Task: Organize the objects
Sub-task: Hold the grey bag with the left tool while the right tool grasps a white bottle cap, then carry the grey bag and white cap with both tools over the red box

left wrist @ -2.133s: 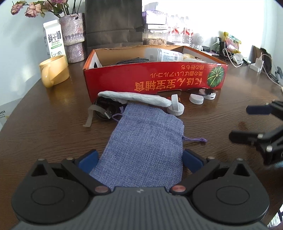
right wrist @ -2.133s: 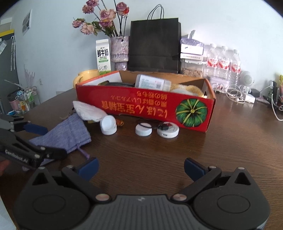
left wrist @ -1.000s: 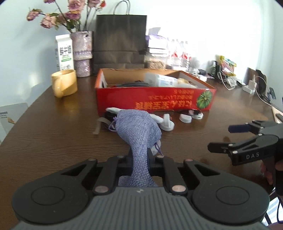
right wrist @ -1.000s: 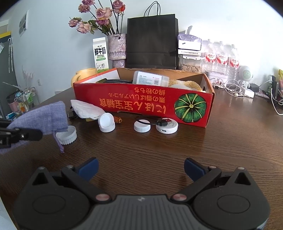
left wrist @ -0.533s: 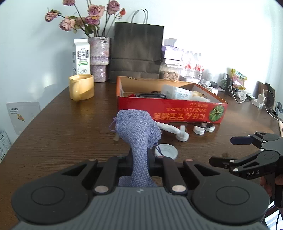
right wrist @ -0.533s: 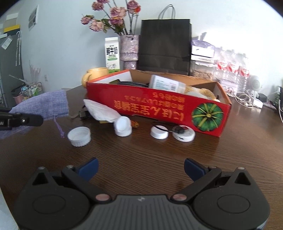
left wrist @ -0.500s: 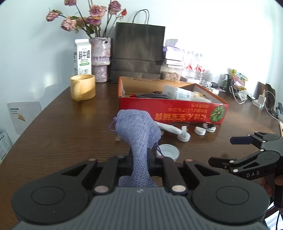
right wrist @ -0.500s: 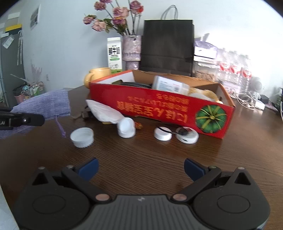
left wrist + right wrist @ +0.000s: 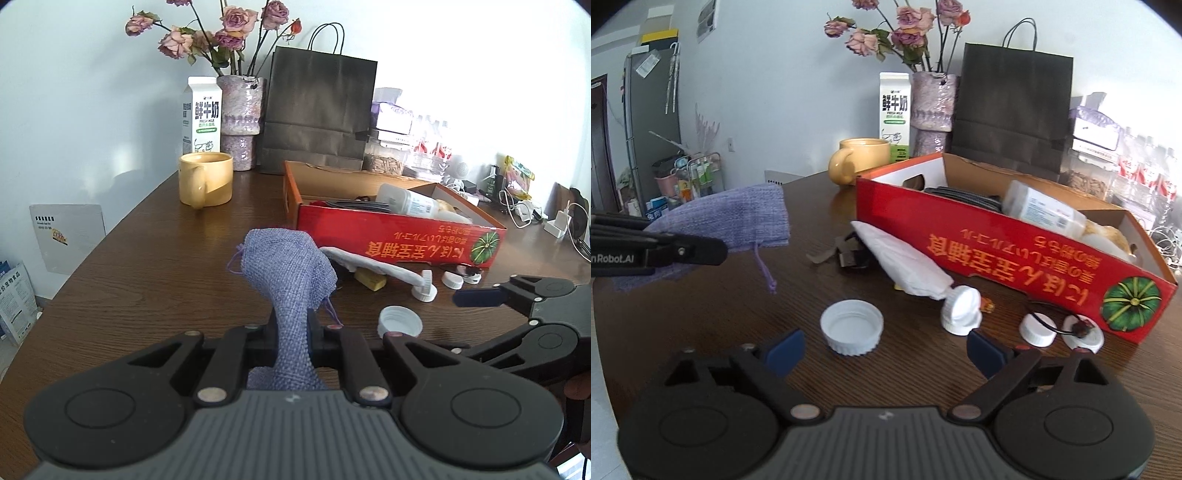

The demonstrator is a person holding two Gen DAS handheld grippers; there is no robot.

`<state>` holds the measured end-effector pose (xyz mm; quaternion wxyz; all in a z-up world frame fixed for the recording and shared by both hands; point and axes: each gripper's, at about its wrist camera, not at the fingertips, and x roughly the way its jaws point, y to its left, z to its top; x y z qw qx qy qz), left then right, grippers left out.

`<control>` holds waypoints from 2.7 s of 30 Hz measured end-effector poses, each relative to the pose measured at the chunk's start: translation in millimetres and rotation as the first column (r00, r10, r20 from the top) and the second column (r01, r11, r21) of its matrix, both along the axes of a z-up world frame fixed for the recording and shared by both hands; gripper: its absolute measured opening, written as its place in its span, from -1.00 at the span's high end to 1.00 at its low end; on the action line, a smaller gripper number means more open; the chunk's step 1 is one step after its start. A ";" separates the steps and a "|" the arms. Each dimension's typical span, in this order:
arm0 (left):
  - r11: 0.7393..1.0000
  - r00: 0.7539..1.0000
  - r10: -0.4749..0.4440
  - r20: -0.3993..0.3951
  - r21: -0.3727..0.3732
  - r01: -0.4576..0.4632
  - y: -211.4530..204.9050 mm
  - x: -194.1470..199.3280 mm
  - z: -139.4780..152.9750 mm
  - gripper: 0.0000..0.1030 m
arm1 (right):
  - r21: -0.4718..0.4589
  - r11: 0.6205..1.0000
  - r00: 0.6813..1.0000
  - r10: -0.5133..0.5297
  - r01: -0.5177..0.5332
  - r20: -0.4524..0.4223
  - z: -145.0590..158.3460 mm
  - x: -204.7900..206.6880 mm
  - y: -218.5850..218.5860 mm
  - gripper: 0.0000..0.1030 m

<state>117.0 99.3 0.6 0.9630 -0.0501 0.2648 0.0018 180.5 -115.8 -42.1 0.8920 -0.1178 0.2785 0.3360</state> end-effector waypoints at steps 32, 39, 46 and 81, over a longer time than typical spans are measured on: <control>0.998 0.997 -0.047 0.062 -0.033 0.049 -5.6 21.4 23.7 0.78 | 0.083 0.996 0.999 0.022 -0.025 0.029 29.6 9.6 -1.3 0.24; 0.996 0.992 -0.074 0.105 -0.038 0.079 -24.6 41.6 39.3 0.78 | 0.103 0.994 0.996 -0.036 0.028 0.081 44.2 26.5 -19.7 0.24; 0.994 0.986 -0.101 0.129 -0.033 0.106 -50.3 75.2 51.1 0.78 | 0.131 0.987 0.986 -0.106 0.088 0.132 55.9 56.3 -40.7 0.24; 0.995 0.995 -0.089 0.049 -0.032 0.091 -83.6 259.4 31.3 0.79 | 0.140 0.950 0.946 -0.298 0.280 0.131 49.2 235.2 -89.3 0.24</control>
